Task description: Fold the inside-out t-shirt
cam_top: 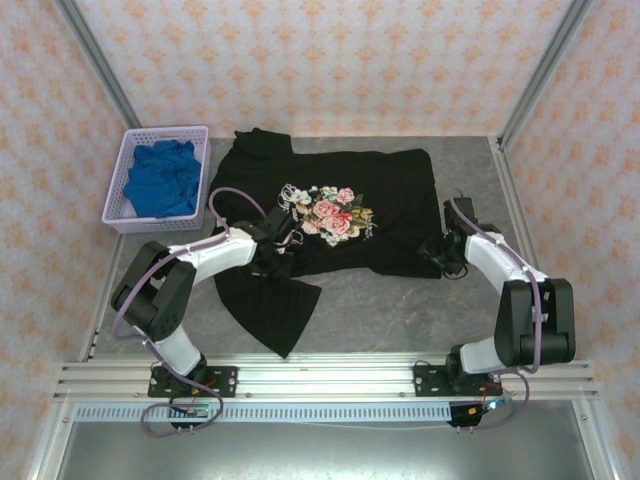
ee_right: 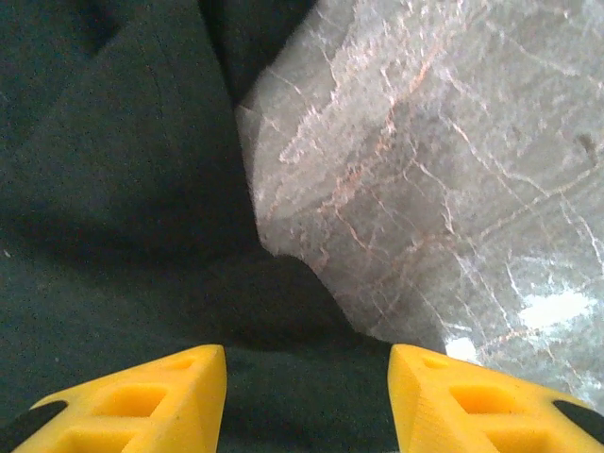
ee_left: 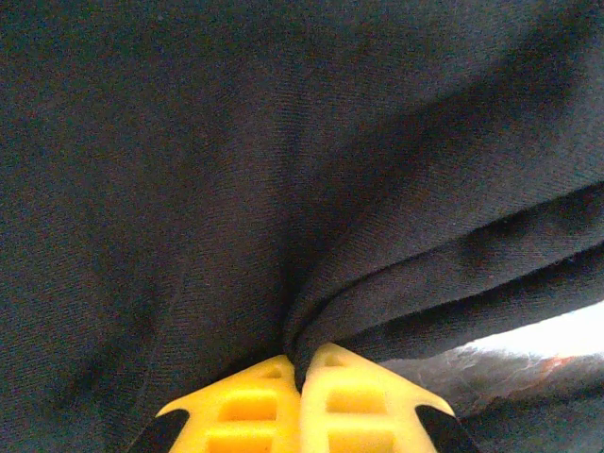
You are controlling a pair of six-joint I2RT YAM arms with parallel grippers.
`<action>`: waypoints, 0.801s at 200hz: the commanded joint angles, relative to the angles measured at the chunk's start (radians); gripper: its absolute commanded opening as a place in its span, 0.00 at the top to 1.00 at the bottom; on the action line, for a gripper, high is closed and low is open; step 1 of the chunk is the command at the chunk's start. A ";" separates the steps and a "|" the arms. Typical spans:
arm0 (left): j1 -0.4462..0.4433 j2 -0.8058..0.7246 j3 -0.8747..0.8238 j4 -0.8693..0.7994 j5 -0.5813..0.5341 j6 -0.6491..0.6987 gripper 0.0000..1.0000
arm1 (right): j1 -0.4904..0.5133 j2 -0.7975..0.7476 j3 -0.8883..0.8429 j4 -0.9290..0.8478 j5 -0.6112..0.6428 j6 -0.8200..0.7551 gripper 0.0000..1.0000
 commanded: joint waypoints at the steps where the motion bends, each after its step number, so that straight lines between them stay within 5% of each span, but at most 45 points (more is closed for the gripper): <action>1: 0.006 -0.015 0.004 -0.012 0.013 0.010 1.00 | 0.006 0.036 0.043 0.028 0.083 -0.007 0.52; 47: 0.007 -0.015 0.002 -0.011 0.011 0.011 1.00 | 0.007 0.095 0.051 0.053 0.105 -0.031 0.58; 113: 0.006 -0.014 -0.001 -0.012 0.008 0.014 1.00 | 0.010 0.171 0.051 0.092 0.074 -0.036 0.54; 160: 0.007 -0.011 0.000 -0.012 0.006 0.017 1.00 | 0.027 0.195 0.055 0.076 0.077 -0.055 0.77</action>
